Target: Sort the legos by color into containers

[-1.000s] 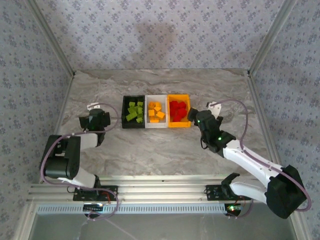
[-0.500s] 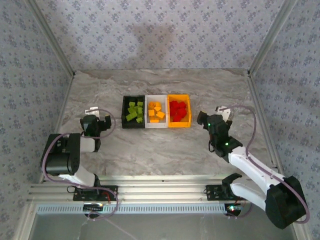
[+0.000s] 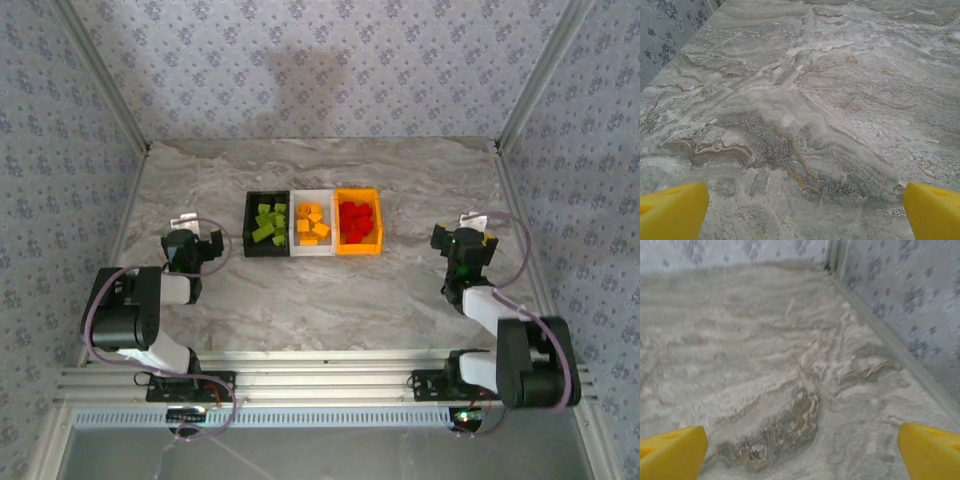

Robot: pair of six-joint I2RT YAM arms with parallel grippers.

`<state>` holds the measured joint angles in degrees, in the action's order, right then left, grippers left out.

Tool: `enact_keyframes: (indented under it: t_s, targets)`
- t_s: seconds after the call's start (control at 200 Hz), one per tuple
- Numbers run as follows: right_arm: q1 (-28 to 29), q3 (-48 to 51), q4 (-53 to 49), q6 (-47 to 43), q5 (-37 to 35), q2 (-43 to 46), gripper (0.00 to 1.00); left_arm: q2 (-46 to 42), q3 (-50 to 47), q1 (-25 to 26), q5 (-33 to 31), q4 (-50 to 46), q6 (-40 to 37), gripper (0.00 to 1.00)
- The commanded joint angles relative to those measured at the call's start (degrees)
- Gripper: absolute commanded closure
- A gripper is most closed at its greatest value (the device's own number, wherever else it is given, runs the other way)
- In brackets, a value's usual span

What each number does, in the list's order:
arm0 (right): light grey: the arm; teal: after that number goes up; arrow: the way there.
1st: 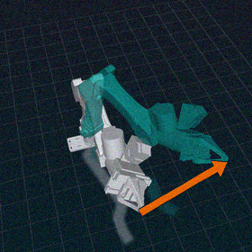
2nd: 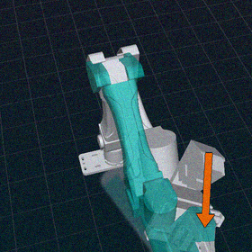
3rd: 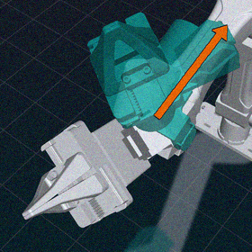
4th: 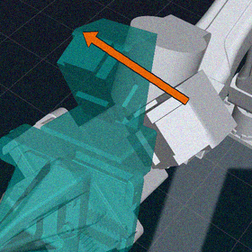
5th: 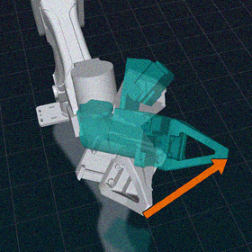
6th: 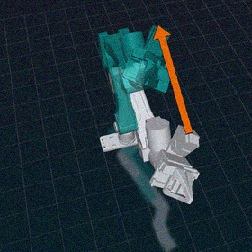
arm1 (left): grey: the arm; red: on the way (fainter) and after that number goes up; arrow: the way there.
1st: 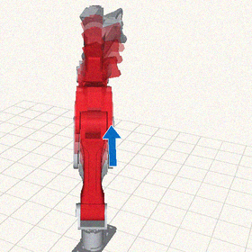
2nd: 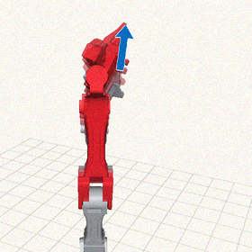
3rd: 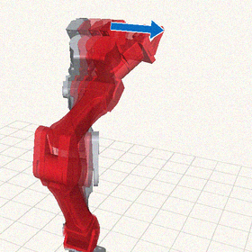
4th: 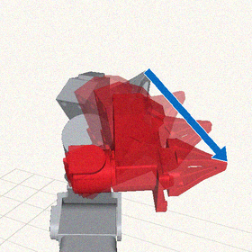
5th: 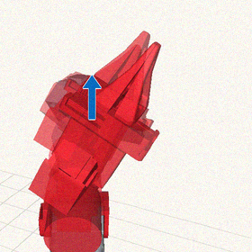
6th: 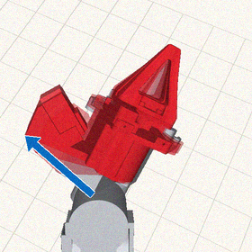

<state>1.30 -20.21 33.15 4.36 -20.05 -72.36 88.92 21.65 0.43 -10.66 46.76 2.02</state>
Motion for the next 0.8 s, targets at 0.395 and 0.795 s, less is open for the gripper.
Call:
enact_keyframes:
  t_s: [0.395, 0.795]
  targets:
    - [-1.56, -0.87, 16.36, -4.16, 8.97, -15.08, 0.0, -0.93, 1.2, -0.16, 0.79, 1.66, 0.67, 0.0]
    - [-1.4, -0.97, 15.98, -4.18, 8.87, -14.99, 0.0, -0.86, 1.29, -0.05, 0.99, 1.49, 0.56, 0.0]
